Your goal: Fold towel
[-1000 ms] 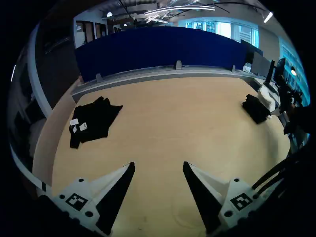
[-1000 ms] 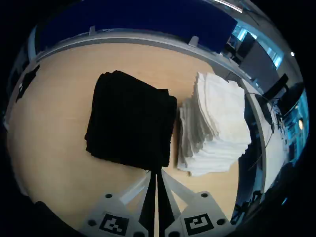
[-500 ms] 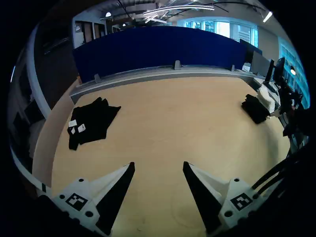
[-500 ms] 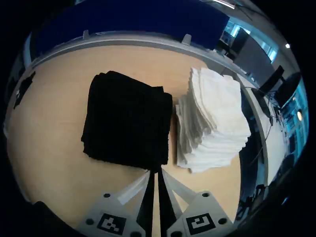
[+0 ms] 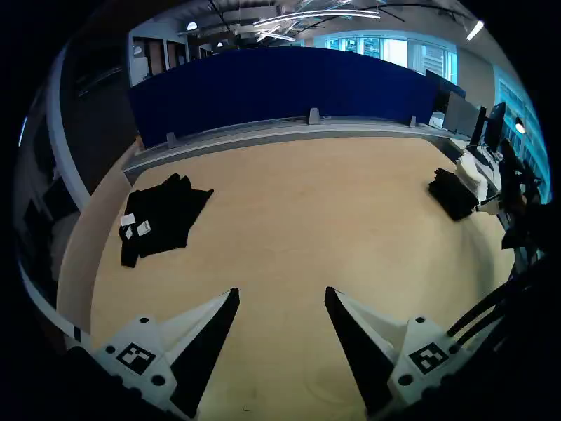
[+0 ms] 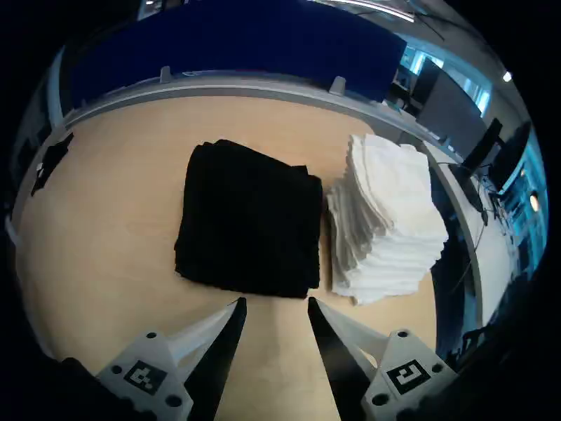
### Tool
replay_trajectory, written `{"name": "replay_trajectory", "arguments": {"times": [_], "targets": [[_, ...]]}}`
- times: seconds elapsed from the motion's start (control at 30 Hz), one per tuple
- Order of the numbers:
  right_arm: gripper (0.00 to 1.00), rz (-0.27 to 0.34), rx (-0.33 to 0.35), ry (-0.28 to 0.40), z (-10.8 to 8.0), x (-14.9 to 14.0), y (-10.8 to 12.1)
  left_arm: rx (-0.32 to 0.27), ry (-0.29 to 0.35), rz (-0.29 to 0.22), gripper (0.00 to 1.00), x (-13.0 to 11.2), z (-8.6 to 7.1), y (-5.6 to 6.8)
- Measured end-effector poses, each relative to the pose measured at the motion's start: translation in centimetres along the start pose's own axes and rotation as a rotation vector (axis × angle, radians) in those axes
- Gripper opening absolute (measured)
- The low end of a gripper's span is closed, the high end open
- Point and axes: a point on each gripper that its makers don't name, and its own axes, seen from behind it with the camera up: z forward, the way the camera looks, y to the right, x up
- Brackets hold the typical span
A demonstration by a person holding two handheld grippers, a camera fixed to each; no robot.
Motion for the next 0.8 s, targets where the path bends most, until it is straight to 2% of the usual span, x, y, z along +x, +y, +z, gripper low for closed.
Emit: {"name": "replay_trajectory", "arguments": {"times": [0.1, 0.4, 0.8], "targets": [[0.73, 0.002, 0.023, 0.013, 0.0, 0.4, -0.9, 0.001, 0.002, 0.000, 0.90, 0.1, -0.1, 0.0], [0.74, -0.007, 0.089, 0.056, -0.3, 2.0, -3.8, 0.004, 0.002, -0.005, 0.90, 0.1, -0.1, -0.1], [0.74, -0.043, 0.166, 0.070, 1.6, 3.8, -8.8, 0.023, -0.002, -0.014, 0.90, -0.4, -0.3, -0.9]]}}
